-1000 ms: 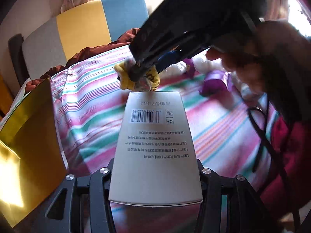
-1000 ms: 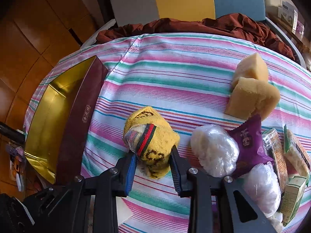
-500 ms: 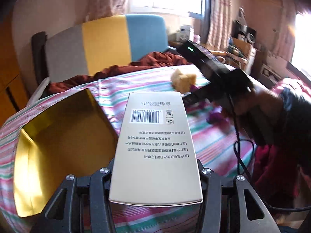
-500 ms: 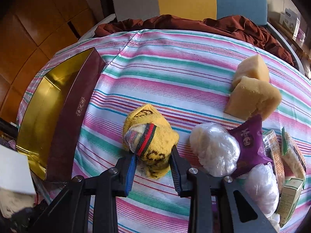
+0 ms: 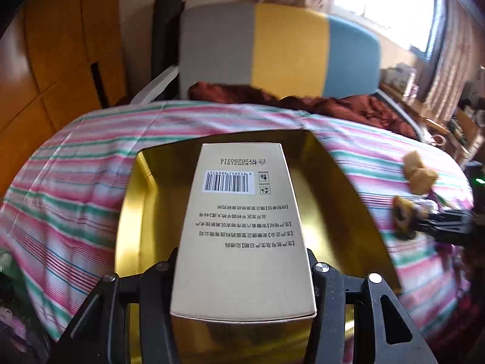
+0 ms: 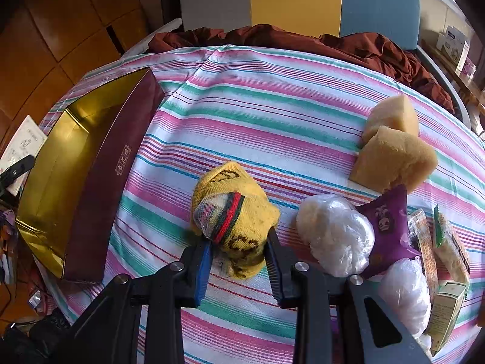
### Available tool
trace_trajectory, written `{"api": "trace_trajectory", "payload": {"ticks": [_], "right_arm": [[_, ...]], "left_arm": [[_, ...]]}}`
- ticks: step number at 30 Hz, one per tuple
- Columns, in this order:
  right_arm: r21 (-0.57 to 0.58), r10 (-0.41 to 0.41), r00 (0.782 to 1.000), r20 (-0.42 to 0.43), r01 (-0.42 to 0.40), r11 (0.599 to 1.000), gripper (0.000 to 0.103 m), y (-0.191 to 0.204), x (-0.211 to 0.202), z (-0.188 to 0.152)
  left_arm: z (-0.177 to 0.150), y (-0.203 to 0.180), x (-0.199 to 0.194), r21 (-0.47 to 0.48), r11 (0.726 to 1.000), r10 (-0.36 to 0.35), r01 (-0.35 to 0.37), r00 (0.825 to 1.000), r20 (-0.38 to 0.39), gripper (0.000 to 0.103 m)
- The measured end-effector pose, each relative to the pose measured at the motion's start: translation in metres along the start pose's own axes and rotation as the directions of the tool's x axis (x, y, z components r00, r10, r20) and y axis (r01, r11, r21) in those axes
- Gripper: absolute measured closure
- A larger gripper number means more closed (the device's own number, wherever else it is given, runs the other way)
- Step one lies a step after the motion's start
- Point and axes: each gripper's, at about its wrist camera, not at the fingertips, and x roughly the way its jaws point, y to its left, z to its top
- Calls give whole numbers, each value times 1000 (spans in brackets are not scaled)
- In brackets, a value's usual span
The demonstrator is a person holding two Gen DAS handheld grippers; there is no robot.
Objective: Organize objects
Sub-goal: 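Carry the white box over the gold tray while the right tool grasps the yellow sock, then lower the white box into the gold tray and open the left tool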
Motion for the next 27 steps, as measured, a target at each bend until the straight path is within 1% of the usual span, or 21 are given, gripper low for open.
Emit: {"api": "trace_trajectory", "payload": {"ticks": [2, 4, 7, 10, 15, 19, 22, 24, 26, 27], "right_arm": [[3, 0, 1000, -2, 0, 1000, 71, 0, 1, 0], [5, 0, 1000, -4, 0, 1000, 70, -1, 1, 0], [1, -4, 1000, -8, 4, 1000, 70, 0, 3, 1], [-4, -9, 1000, -13, 9, 1000, 70, 3, 6, 2], [-9, -12, 1000, -13, 12, 1000, 70, 4, 7, 3], [-15, -15, 1000, -12, 15, 1000, 70, 4, 7, 3], [-17, -16, 1000, -12, 16, 1000, 70, 4, 7, 3], [-18, -18, 1000, -12, 18, 1000, 69, 4, 7, 3], [-19, -19, 1000, -12, 18, 1000, 70, 5, 7, 3], [-19, -19, 1000, -11, 19, 1000, 70, 4, 7, 3]], "left_arm": [[7, 18, 19, -25, 999, 32, -32, 999, -33, 53], [14, 33, 37, -62, 997, 34, -39, 997, -71, 53], [26, 52, 60, -118, 991, 44, -57, 994, -105, 53], [37, 62, 77, -134, 987, 76, -93, 989, -128, 53], [42, 73, 97, -162, 979, 96, -123, 982, -161, 53], [45, 76, 107, -172, 975, 112, -140, 980, -165, 53], [47, 74, 110, -151, 975, 141, -164, 978, -155, 52], [50, 74, 113, -155, 974, 138, -162, 978, -158, 52], [52, 75, 113, -166, 973, 136, -163, 978, -158, 48], [53, 77, 112, -176, 971, 134, -161, 978, -159, 43]]}}
